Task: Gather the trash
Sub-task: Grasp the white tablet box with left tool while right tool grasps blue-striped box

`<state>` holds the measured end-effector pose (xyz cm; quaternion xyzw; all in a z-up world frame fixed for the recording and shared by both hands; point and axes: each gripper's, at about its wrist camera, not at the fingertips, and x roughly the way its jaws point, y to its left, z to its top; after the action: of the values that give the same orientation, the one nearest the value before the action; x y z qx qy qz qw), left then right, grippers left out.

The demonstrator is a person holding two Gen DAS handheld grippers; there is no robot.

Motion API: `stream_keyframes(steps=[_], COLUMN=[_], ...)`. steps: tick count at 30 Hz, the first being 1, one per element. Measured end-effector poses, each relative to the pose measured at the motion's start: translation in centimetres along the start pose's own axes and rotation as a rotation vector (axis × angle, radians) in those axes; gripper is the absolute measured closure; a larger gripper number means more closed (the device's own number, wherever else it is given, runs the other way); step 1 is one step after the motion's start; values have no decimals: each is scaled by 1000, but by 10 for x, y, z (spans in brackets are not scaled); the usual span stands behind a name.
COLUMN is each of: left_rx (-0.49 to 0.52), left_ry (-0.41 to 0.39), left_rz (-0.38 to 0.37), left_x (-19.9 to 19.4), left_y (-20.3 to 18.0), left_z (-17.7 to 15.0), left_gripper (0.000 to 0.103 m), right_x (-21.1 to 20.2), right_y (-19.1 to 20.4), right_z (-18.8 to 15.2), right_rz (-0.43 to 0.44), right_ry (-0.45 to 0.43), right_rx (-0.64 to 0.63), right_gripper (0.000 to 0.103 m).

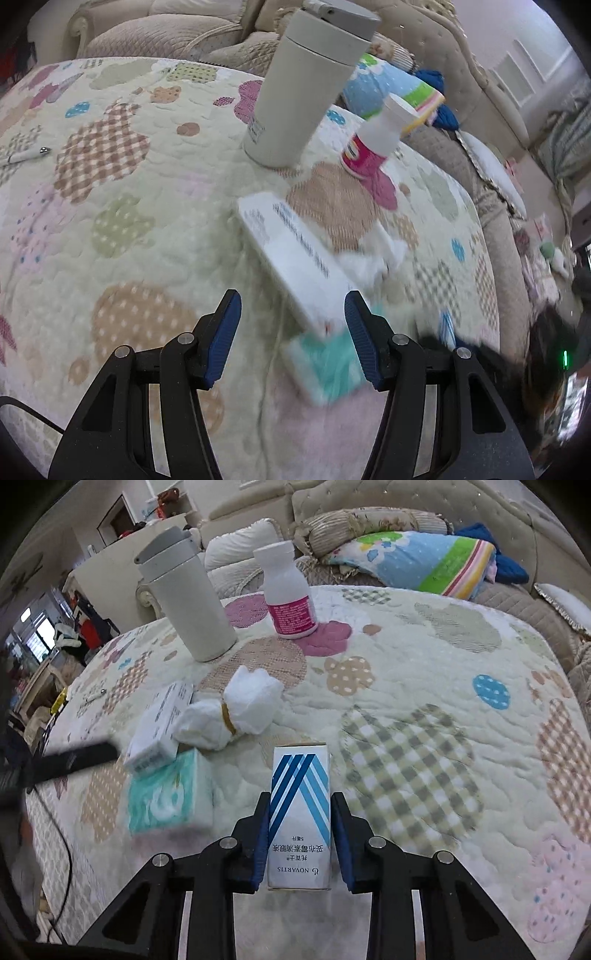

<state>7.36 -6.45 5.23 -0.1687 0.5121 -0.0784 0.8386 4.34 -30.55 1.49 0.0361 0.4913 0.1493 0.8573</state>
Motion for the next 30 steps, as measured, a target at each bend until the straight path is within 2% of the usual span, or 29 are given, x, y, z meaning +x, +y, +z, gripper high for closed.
stream_keyframes(steps=[5,10,12,13,16,22,30], left_rx=[-98,-101,-95,-94,-80,-30,92], left_ry=[19,76,71,70,61,23,-20], left_rz=[18,16,22,31,24,-9,-5], left_x=[26,47,45,43,35,-6,-42], left_y=[0,-8,-7,-5,2,6,-24], left_z=[24,28,24,22,17,-2,-50], left_gripper=[46,46,47,56,61,63,63], right_x=[-11,-8,-8,-8,-11,-30,-51], right_y=[-14,-15,-14,-14,-14,-11,-5], right_z=[-11,-17,-18,-18,-19,-30,-52], right_rz=[2,10,3,3,8,19,20], right_ry=[4,19,10,9,2,-28,-34], right_rx=[17,9,-3,-3,1,3,4], right_gripper=[73,73,73,73,73,73,73])
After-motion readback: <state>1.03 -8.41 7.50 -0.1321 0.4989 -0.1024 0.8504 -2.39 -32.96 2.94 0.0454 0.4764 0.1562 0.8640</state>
